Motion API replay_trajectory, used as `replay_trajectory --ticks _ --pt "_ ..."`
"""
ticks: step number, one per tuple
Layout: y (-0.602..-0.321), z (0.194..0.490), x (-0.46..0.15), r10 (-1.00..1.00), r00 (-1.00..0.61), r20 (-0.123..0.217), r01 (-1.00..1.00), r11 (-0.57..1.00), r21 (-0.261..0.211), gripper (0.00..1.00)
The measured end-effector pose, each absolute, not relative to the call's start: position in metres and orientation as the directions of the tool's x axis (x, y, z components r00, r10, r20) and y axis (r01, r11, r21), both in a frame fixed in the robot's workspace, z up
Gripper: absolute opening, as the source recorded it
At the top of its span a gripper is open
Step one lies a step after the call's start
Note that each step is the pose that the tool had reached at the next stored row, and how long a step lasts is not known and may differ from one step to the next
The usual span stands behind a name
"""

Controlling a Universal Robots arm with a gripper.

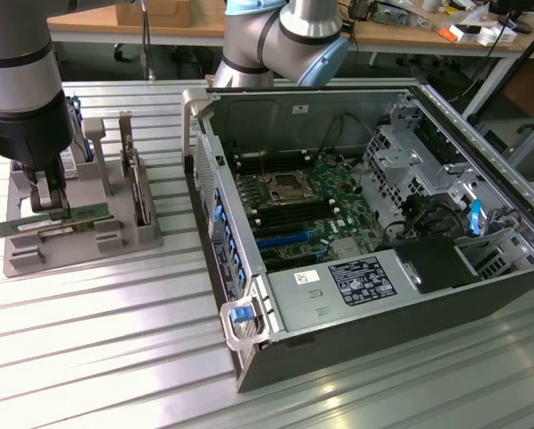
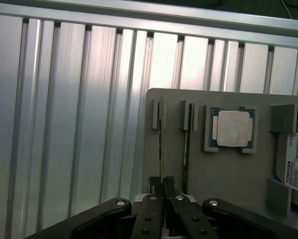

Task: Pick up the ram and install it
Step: 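Pick up the ram and move it above insertion slot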

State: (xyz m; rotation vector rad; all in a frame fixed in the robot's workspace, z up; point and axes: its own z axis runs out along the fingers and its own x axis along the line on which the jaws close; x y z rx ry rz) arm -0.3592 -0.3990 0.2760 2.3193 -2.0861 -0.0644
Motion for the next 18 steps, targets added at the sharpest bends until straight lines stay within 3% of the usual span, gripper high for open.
replay_trajectory --ticks 18 --pt "-0.399 0.302 -0.359 -0.994 0.105 -0.017 -0.993 -0.106 0.043 0.13"
